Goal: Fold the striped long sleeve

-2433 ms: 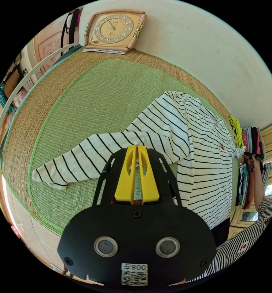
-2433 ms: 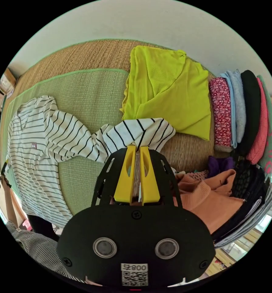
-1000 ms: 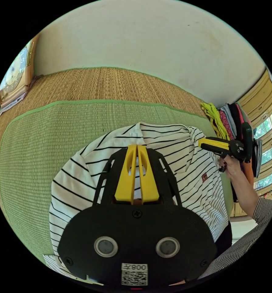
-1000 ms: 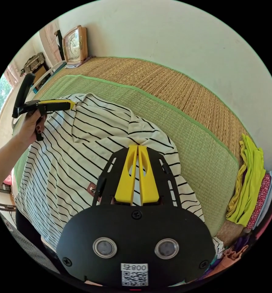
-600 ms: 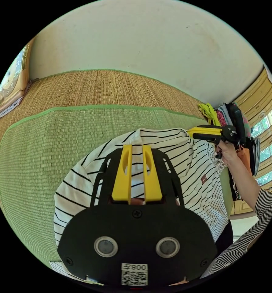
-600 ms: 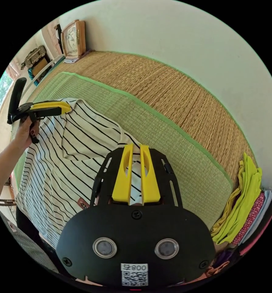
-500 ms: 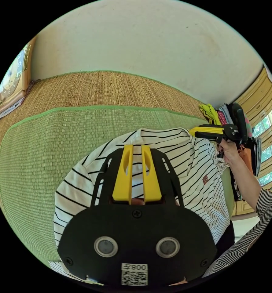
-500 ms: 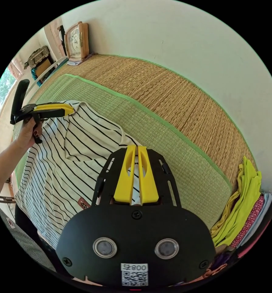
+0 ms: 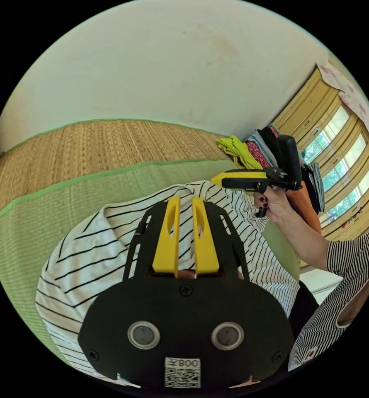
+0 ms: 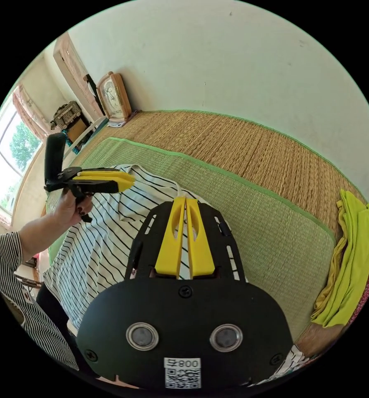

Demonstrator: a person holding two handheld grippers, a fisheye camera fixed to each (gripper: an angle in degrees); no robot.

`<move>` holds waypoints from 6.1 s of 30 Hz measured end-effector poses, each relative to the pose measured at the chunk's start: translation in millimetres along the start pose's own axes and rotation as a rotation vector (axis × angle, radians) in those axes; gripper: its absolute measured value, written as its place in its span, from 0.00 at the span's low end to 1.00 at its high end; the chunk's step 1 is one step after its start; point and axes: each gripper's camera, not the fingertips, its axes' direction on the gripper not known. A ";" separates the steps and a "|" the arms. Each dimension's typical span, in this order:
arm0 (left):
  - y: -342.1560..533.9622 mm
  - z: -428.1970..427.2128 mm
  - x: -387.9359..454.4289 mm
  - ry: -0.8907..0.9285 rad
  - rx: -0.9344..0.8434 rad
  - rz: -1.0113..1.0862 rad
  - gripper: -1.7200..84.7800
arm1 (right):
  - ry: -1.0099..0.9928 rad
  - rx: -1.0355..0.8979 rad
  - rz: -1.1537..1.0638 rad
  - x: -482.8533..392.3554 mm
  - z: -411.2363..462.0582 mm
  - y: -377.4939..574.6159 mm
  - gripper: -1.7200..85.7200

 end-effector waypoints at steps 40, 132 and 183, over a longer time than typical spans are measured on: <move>97.8 -39.7 -71.8 -0.317 -0.037 -0.336 0.04 | 0.047 -0.106 0.069 23.6 39.9 27.2 0.02; 774.8 -233.2 130.1 -0.218 -0.294 -0.693 0.05 | -0.119 -0.338 0.557 -142.2 -245.6 593.8 0.05; 455.6 112.0 367.4 -0.096 -0.509 -0.088 0.04 | -0.060 -0.002 0.447 -83.5 -286.8 567.7 0.02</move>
